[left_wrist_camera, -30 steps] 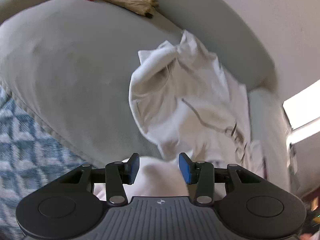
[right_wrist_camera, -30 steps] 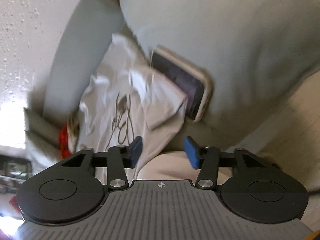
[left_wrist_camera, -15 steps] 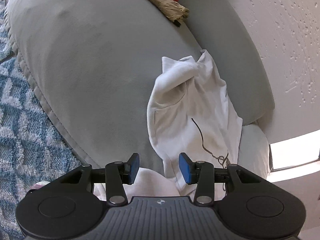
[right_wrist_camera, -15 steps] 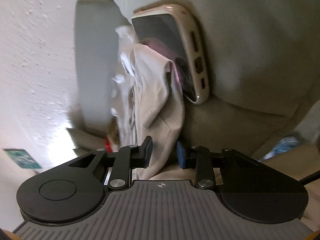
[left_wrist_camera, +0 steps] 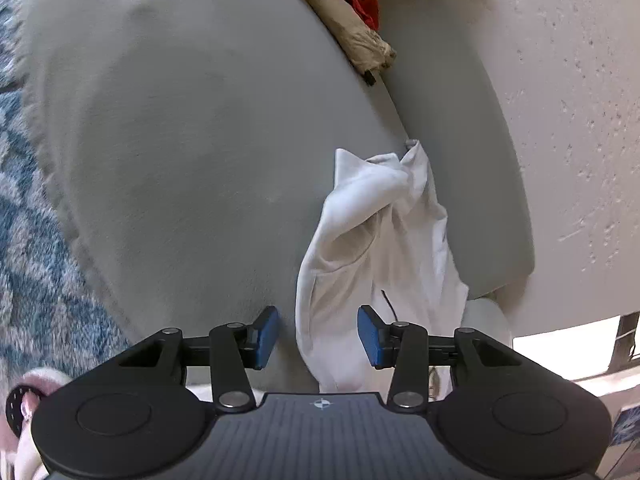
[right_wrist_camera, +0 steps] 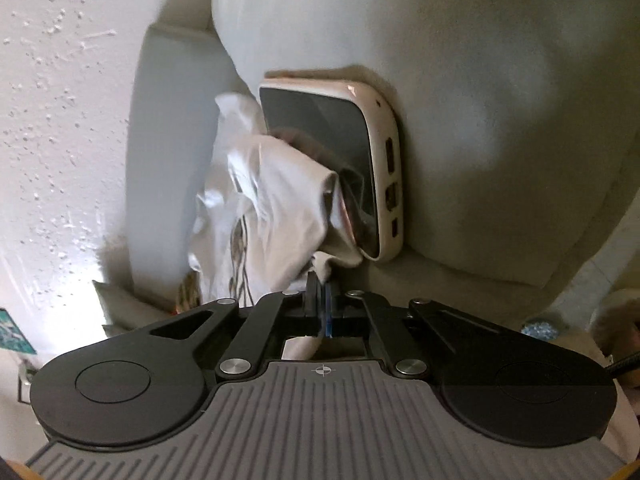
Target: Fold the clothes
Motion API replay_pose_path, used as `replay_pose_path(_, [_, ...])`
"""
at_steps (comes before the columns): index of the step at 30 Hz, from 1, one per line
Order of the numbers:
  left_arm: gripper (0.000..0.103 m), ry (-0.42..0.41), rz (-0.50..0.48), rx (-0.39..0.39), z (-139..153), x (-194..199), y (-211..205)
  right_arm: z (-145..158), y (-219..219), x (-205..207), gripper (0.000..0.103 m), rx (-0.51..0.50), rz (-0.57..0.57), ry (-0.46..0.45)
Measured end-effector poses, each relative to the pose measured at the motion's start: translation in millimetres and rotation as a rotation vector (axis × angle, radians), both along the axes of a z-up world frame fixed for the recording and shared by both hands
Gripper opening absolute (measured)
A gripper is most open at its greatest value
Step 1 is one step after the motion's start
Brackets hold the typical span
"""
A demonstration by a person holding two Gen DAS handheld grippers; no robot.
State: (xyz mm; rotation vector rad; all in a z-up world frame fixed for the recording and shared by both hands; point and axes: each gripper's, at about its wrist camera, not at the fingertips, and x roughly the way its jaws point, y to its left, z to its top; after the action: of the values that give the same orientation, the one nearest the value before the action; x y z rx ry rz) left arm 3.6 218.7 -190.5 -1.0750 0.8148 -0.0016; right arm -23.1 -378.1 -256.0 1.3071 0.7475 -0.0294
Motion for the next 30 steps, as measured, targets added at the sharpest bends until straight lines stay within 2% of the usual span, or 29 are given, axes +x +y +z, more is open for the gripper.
replay_pose_path(3, [0.041, -0.009, -0.013, -0.01, -7, 10, 2, -1, 3, -2, 0.001, 0.01, 0.004, 0.003])
replay_pose_path(5, [0.04, -0.045, -0.017, -0.042, -10, 12, 4, -2, 3, -3, 0.001, 0.022, 0.005, -0.003])
replay_pose_path(8, [0.029, -0.107, -0.037, -0.114, -16, 15, 6, -5, 0, 7, 0.001, 0.034, 0.006, -0.009])
replay_pose_path(11, [0.024, -0.092, -0.063, -0.118, -26, 19, 6, -10, -4, 10, 0.001, 0.044, 0.009, -0.011])
replay_pose_path(14, [0.031, -0.091, -0.055, -0.156, -32, 22, 10, -11, -6, 9, 0.001, 0.046, 0.02, -0.015])
replay_pose_path(18, [0.031, -0.089, -0.074, -0.159, -34, 39, 6, -8, -4, 11, 0.005, 0.009, 0.045, -0.039])
replay_pose_path(19, [0.025, -0.081, -0.079, -0.152, -34, 43, 4, -5, -4, 10, 0.005, -0.011, 0.05, -0.045])
replay_pose_path(20, [0.009, -0.066, -0.085, -0.139, -34, 47, 2, -3, -3, 9, 0.006, -0.029, 0.055, -0.047])
replay_pose_path(21, [0.005, -0.044, -0.093, -0.122, -34, 50, 1, -2, -3, 11, 0.006, -0.046, 0.061, -0.046])
replay_pose_path(22, [0.006, -0.029, -0.094, -0.111, -33, 51, 0, -1, -2, 12, 0.004, -0.058, 0.066, -0.042])
replay_pose_path(24, [0.002, -0.016, -0.084, -0.083, -23, 50, -3, 4, -2, 13, 0.0, -0.083, 0.075, -0.019])
replay_pose_path(27, [0.001, -0.048, -0.1, -0.043, 10, 43, -7, 26, 4, 15, 0.001, -0.158, 0.093, 0.014])
replay_pose_path(30, [0.0, -0.122, -0.107, -0.061, 46, 36, -5, 60, 3, 12, 0.001, -0.121, 0.073, -0.072])
